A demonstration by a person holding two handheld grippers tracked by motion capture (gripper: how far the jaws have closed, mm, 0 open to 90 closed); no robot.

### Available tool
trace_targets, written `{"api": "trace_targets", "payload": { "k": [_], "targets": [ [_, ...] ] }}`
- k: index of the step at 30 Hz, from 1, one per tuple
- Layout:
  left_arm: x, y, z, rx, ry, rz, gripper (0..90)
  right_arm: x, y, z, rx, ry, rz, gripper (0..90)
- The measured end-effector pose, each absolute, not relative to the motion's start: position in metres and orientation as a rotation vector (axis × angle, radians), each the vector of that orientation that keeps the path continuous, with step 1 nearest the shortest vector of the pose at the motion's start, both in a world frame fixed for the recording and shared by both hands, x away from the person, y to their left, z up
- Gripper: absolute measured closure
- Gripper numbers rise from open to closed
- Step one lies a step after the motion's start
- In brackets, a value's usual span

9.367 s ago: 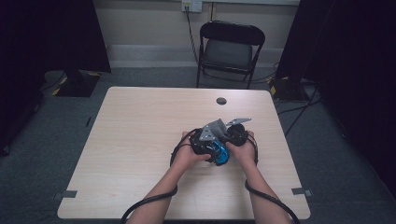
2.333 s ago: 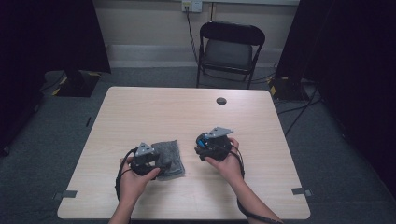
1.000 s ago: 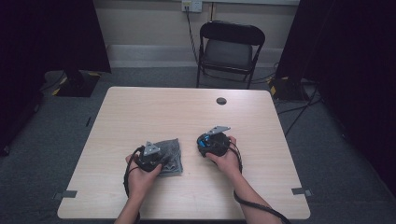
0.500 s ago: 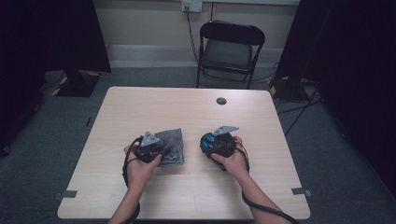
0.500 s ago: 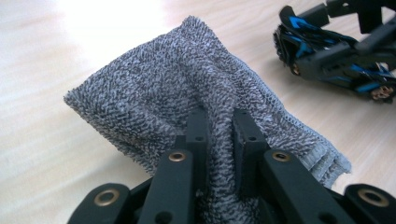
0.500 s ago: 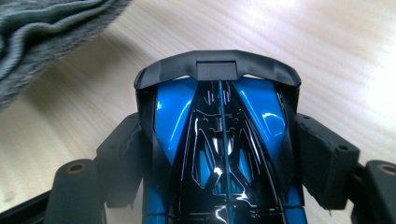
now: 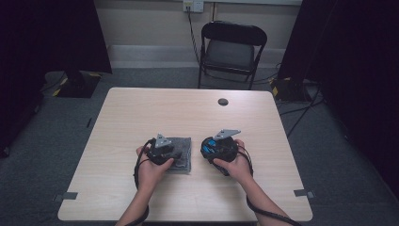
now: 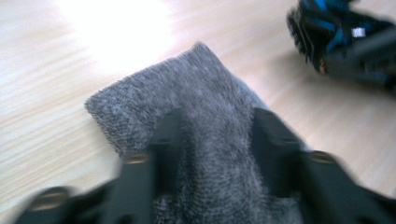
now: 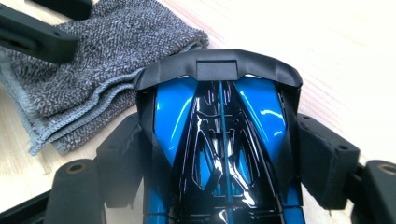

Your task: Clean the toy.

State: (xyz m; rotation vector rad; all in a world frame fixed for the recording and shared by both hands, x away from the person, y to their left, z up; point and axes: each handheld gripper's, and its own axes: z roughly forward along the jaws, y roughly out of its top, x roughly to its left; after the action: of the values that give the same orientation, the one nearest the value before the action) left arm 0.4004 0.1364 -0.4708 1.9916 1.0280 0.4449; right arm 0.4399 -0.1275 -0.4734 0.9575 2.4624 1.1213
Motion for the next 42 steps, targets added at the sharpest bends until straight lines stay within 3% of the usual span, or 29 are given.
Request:
{"api": "trace_targets", "payload": {
  "k": [8,9,11,13,16,23,42],
  "targets": [
    [0.385,0.132,-0.487,2.042,1.127,0.438,39.9,0.434,-0.128,-0.473,0.965,2.455,1.12,25.6],
    [0.386,0.133,-0.49,2.05,1.108,0.438,47.2,0.433,-0.127,-0.472,0.959,2.457,1.118,25.6],
    [0.387,0.135,-0.494,2.031,1.1,0.432,50.9,0.432,-0.125,-0.472,0.954,2.463,1.123,25.6],
    [0.389,0.139,-0.492,2.025,1.1,0.38,72.0,0.431,-0.123,-0.471,0.948,2.47,1.122,25.6],
    [0.394,0.14,-0.484,2.034,1.062,0.393,79.2,0.431,-0.121,-0.471,0.938,2.478,1.126,25.6],
    [0.404,0.132,-0.46,2.029,0.973,0.386,79.6,0.431,-0.118,-0.47,0.928,2.489,1.142,25.6],
    [0.408,0.118,-0.467,2.067,0.805,0.328,79.2,0.432,-0.118,-0.459,0.929,2.5,1.167,25.6]
  ]
}}
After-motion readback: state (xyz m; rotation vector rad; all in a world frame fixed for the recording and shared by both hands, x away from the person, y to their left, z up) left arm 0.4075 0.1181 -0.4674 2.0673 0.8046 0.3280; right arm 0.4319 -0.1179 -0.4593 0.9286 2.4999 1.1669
